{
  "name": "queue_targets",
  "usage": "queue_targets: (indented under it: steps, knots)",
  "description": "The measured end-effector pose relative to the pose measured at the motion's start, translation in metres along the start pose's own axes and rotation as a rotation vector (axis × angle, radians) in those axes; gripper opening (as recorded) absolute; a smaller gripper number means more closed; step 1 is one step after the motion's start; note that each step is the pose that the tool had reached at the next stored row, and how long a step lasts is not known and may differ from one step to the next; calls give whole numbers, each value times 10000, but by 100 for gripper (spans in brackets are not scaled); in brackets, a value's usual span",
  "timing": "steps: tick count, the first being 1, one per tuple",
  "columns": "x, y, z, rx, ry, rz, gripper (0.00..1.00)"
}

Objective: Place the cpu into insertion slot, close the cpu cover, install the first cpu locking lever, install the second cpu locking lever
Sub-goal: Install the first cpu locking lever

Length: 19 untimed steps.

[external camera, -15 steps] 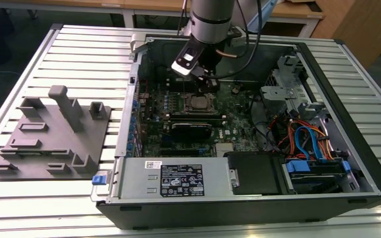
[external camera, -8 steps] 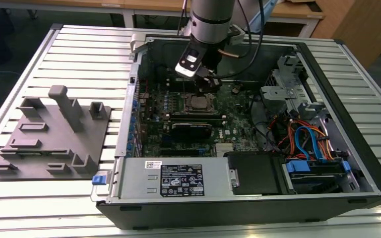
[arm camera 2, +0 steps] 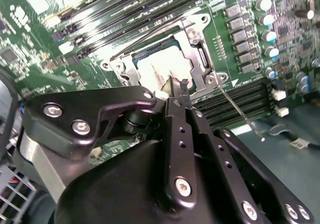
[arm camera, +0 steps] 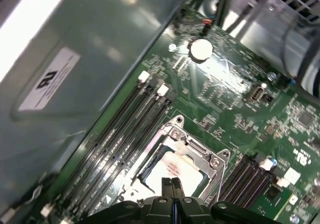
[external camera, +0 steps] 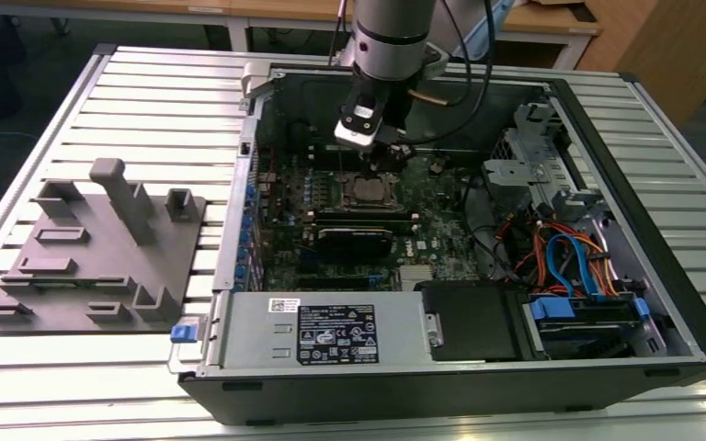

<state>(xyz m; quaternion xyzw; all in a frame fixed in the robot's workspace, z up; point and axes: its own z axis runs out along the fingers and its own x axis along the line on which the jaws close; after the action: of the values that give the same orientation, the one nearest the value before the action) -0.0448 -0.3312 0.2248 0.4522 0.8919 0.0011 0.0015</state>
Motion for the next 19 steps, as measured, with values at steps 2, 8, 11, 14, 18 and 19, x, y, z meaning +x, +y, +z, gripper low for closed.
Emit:
queue_targets:
  steps: [2, 8, 11, 14, 18, 19]
  knots:
    - [0, 0, 0, 0, 1, -317, 10]
    - [0, 0, 0, -1, 2, -648, 10]
    - [0, 0, 0, -1, 2, -649, 10]
    - [0, 0, 0, -1, 2, -649, 10]
    - [0, 0, 0, -1, 2, -653, 10]
    - [0, 0, 0, -1, 2, -665, 10]
